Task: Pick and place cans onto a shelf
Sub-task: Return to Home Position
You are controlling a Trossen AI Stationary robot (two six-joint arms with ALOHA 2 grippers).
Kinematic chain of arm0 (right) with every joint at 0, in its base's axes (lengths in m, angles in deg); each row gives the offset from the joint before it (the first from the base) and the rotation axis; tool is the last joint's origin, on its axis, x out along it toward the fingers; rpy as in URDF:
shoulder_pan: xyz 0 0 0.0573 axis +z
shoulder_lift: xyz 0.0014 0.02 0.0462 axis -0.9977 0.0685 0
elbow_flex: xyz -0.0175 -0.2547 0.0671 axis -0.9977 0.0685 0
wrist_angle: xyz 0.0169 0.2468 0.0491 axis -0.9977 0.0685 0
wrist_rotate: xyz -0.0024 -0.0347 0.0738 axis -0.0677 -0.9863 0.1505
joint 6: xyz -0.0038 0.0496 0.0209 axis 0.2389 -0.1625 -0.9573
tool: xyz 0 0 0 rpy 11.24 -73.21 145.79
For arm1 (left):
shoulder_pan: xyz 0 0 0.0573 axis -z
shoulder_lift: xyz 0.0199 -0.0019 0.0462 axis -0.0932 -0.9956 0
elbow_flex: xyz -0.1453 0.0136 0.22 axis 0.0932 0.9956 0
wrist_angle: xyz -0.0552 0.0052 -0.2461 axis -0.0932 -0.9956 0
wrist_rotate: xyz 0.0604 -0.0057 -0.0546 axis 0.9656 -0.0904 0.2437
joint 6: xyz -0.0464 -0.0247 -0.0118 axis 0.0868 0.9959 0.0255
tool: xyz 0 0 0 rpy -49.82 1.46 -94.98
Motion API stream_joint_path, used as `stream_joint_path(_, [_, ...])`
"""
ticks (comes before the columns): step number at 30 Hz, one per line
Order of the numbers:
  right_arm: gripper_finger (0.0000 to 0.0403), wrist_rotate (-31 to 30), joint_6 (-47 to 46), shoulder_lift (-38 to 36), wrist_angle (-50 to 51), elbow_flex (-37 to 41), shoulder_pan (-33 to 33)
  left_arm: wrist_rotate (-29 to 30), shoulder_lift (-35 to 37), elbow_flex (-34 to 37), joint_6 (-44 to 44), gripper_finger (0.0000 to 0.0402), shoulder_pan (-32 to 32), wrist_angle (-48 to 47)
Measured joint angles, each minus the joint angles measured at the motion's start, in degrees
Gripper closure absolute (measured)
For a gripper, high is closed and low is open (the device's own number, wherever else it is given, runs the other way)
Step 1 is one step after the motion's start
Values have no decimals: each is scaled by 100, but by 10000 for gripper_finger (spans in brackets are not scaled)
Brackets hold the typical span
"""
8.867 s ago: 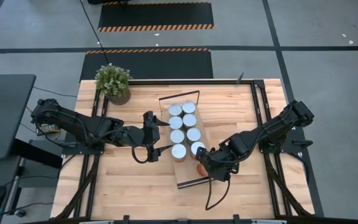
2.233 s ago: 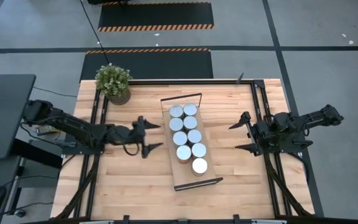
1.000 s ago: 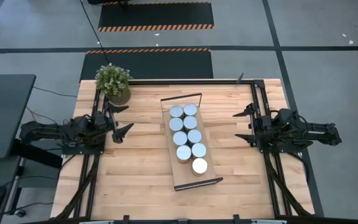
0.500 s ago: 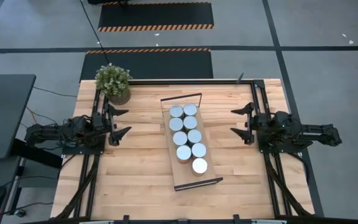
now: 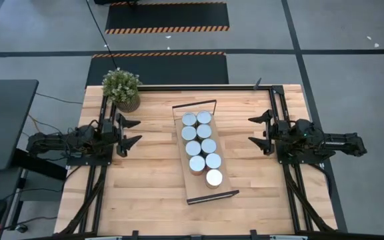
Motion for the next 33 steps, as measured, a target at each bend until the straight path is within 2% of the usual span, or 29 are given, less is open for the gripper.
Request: stream_joint_path(33, [11, 0, 7, 0, -6, 0, 0, 8, 0, 2, 74, 86, 0, -8])
